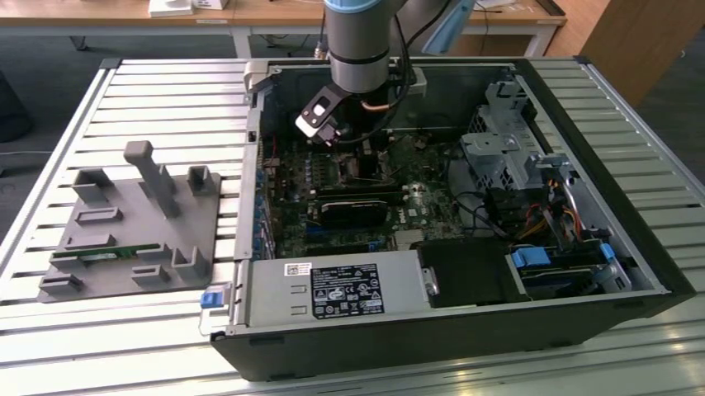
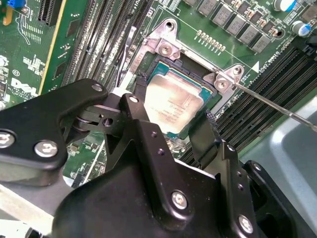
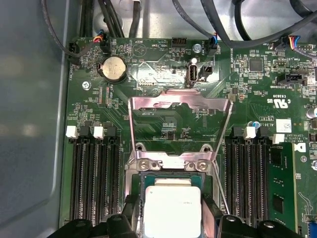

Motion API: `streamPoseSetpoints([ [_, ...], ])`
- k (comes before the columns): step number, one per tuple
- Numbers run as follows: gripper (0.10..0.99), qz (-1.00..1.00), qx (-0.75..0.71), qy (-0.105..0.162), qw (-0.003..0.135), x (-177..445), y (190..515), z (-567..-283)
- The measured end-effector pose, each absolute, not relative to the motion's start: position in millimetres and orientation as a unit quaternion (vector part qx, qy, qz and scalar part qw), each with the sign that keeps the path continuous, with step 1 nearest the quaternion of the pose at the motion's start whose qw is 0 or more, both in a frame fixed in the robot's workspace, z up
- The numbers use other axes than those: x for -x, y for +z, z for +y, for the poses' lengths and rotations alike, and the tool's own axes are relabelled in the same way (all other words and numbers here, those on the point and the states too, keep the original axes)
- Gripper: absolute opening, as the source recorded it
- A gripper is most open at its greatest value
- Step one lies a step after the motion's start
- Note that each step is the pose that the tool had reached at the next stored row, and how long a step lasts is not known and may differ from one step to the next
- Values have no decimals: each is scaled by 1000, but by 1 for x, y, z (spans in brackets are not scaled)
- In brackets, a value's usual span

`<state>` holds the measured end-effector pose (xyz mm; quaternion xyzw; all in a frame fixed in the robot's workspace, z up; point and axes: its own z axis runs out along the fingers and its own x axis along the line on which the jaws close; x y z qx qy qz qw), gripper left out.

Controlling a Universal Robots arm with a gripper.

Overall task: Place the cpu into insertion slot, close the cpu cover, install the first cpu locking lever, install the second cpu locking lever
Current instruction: 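Place the cpu into insertion slot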

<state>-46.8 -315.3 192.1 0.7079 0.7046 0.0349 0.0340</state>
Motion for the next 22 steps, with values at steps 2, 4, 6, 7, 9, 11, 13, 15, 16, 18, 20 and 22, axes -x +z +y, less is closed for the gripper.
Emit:
streamPoseSetpoints([
  [2,612,704,-708,36,33,47,192,-315],
  [4,612,705,-708,37,32,47,192,-315],
  [6,612,704,-708,38,31,47,192,-315],
  [7,612,704,-708,39,30,47,192,-315],
  [9,612,704,-708,40,29,47,192,-315],
  [11,612,704,-708,40,29,47,192,-315],
  [13,612,704,-708,40,29,47,192,-315],
  [15,612,704,-708,40,29,47,195,-315],
  [16,612,704,-708,40,29,47,197,-315],
  [18,612,704,-708,40,29,47,197,-315],
  [20,612,704,-708,40,29,47,197,-315],
  [22,612,702,-710,40,29,47,197,-315],
])
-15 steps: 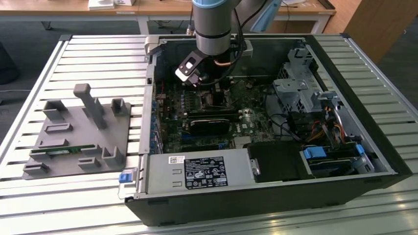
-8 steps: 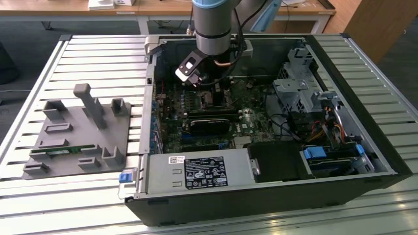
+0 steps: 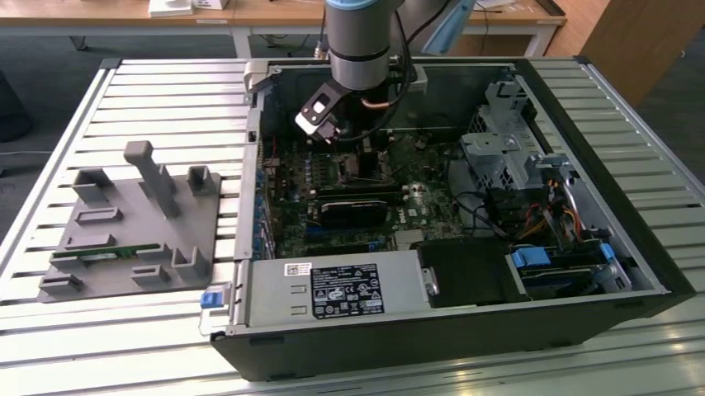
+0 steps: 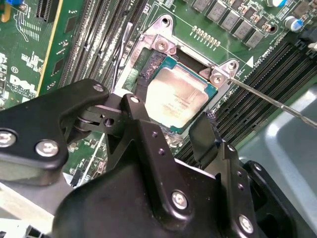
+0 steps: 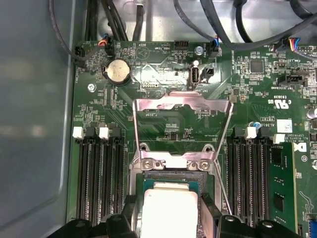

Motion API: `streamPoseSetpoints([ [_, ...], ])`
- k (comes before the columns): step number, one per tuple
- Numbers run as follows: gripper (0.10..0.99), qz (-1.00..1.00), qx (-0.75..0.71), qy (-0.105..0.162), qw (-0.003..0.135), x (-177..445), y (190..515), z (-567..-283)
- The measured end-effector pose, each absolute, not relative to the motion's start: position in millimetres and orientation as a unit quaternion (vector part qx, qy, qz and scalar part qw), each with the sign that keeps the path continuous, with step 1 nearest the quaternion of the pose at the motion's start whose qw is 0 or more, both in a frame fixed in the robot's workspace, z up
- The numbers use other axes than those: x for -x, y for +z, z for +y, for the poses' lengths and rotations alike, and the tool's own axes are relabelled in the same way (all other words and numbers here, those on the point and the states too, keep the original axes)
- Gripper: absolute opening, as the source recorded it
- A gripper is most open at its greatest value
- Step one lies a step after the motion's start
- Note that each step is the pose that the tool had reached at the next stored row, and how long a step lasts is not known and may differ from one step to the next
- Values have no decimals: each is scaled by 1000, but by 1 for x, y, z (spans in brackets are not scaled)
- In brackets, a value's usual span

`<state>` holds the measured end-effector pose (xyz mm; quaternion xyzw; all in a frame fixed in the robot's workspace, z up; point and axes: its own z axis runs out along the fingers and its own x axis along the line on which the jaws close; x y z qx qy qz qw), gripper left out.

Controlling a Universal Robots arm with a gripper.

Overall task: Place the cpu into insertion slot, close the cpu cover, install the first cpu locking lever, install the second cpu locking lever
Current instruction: 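Place the cpu into insertion slot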

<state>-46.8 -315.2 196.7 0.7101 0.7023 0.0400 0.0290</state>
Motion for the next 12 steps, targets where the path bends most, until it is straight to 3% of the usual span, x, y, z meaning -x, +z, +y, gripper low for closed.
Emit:
streamPoseSetpoints([
  [9,612,701,-711,40,29,47,194,-316],
  [11,596,701,-711,40,29,47,194,-316],
  [12,533,701,-711,40,29,47,194,-316],
])
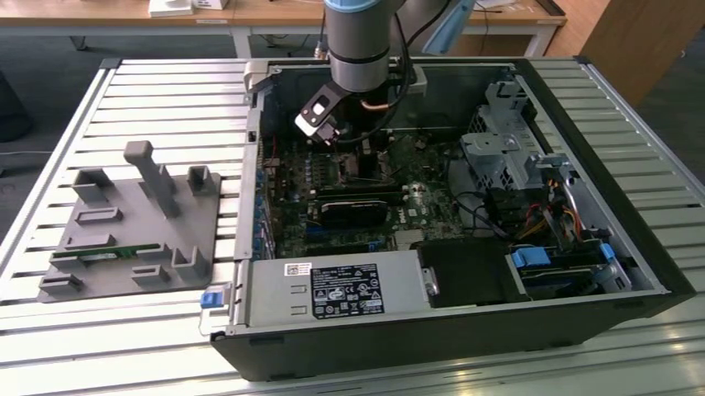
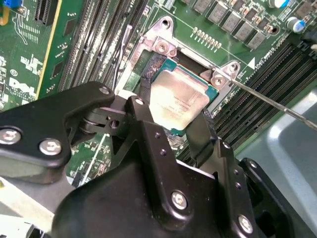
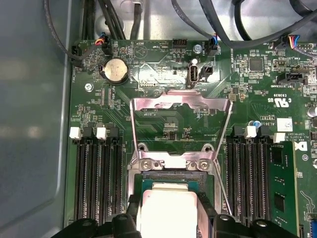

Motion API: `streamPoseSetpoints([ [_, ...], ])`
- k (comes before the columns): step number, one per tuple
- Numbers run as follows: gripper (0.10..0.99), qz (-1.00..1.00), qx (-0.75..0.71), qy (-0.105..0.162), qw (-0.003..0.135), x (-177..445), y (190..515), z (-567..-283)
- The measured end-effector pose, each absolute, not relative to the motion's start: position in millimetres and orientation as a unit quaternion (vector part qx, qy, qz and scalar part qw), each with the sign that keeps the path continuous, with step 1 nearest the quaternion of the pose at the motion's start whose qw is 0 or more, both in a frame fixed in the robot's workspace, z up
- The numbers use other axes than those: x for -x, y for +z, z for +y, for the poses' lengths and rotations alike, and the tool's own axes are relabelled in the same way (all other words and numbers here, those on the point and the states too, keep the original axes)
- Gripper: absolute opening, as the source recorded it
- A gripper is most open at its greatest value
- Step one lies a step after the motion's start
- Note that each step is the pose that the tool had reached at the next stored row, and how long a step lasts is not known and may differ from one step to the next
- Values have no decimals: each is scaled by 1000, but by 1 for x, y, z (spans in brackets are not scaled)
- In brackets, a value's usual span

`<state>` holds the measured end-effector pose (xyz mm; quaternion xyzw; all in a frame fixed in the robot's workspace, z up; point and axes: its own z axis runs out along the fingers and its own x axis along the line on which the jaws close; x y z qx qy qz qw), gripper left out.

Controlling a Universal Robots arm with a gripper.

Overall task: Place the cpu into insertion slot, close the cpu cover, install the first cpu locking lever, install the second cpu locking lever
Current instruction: 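Place the cpu into insertion slot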

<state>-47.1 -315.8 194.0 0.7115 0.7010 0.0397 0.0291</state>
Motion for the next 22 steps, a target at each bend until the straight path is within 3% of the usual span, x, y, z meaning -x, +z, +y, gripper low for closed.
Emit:
streamPoseSetpoints([
  [22,533,711,-701,40,28,47,199,-319],
])
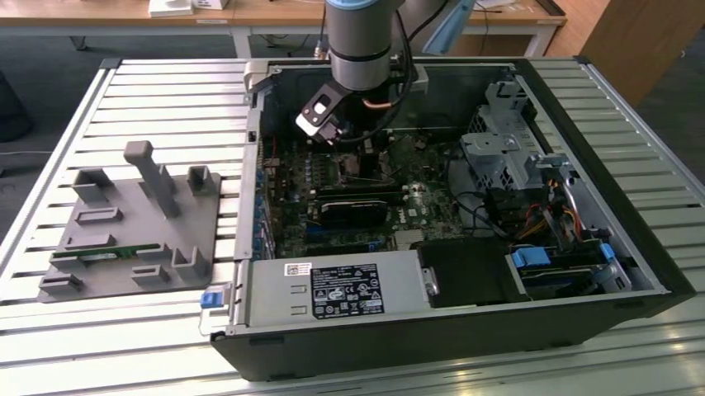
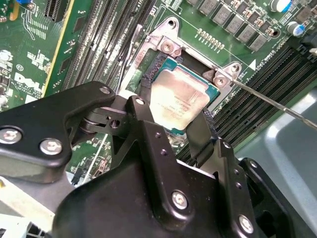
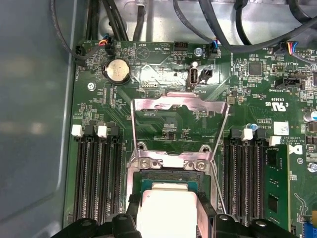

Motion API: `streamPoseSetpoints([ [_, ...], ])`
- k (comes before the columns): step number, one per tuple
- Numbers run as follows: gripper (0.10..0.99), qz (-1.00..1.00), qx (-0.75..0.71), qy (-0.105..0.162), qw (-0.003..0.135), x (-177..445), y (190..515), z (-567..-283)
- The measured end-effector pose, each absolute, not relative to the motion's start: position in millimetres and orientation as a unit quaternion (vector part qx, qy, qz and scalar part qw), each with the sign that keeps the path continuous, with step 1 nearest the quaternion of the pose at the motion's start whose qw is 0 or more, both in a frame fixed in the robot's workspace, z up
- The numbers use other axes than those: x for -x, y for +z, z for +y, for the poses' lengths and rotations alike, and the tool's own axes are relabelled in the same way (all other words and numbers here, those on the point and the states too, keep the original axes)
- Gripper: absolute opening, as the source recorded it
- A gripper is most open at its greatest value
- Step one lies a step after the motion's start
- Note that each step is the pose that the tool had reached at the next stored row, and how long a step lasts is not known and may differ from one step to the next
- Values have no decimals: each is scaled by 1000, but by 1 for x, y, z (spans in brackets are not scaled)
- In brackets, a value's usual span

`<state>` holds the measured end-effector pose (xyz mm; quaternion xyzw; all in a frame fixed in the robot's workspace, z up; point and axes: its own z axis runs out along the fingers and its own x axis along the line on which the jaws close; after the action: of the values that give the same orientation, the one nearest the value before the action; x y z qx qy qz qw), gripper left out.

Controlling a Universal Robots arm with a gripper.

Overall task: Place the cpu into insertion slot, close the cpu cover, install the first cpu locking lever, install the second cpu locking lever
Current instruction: 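Place the cpu into insertion slot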

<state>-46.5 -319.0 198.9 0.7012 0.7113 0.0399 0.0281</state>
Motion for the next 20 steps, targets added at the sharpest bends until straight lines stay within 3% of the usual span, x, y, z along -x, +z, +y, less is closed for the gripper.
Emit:
streamPoseSetpoints([
  [20,533,718,-694,40,28,43,195,-322],
])
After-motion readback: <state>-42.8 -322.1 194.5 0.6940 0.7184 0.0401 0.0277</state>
